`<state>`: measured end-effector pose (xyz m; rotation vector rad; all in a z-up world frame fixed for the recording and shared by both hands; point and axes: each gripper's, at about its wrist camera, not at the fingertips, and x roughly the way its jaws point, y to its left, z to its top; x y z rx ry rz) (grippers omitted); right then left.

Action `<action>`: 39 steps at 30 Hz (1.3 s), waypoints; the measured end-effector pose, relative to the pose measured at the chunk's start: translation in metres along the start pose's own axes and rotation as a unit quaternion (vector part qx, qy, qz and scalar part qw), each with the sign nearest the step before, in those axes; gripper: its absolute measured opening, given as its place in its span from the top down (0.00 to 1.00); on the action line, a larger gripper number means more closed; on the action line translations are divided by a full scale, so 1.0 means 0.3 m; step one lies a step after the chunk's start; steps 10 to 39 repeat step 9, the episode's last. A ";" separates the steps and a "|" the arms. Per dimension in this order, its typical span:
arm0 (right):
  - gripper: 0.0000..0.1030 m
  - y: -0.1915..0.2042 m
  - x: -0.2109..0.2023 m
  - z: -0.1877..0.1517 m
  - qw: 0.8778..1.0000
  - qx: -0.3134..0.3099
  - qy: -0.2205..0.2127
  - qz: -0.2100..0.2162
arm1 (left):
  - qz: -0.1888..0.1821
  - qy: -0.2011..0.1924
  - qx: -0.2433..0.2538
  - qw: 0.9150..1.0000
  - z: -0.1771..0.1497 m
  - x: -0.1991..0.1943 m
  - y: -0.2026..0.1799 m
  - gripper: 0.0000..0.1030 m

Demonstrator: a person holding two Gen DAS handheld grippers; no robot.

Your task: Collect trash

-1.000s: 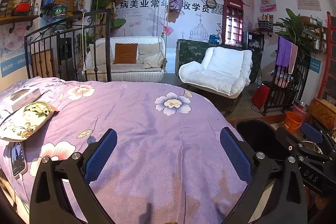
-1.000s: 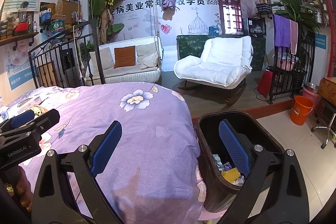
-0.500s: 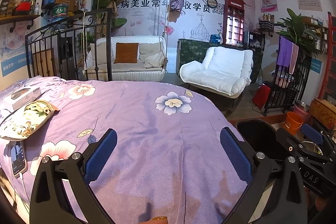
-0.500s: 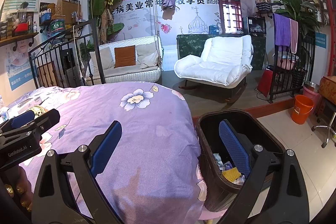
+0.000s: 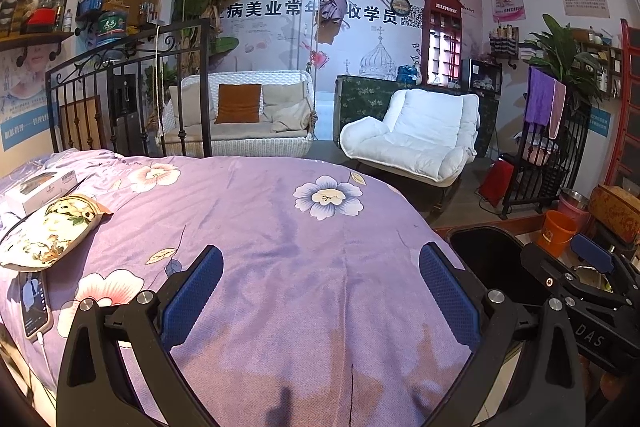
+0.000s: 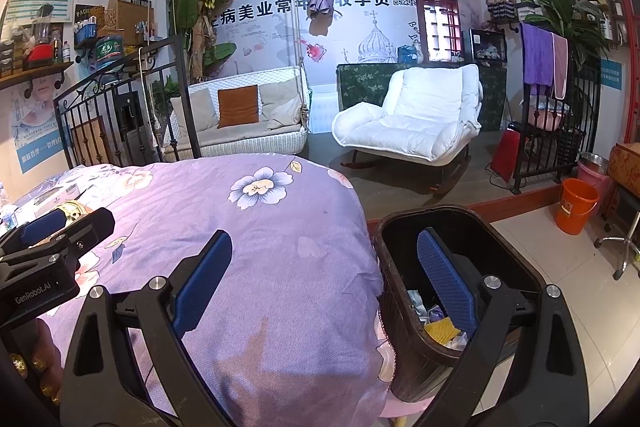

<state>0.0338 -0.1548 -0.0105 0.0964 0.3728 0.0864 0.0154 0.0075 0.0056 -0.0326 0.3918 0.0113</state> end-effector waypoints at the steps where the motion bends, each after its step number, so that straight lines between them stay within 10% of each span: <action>1: 0.10 0.002 0.000 -0.002 1.000 0.000 0.000 0.000 | 0.000 0.002 0.000 1.000 0.001 0.002 0.000 0.05; 39: 0.10 0.004 0.007 -0.011 1.000 0.001 0.002 0.001 | 0.002 0.008 -0.003 1.000 0.000 0.004 -0.001 0.05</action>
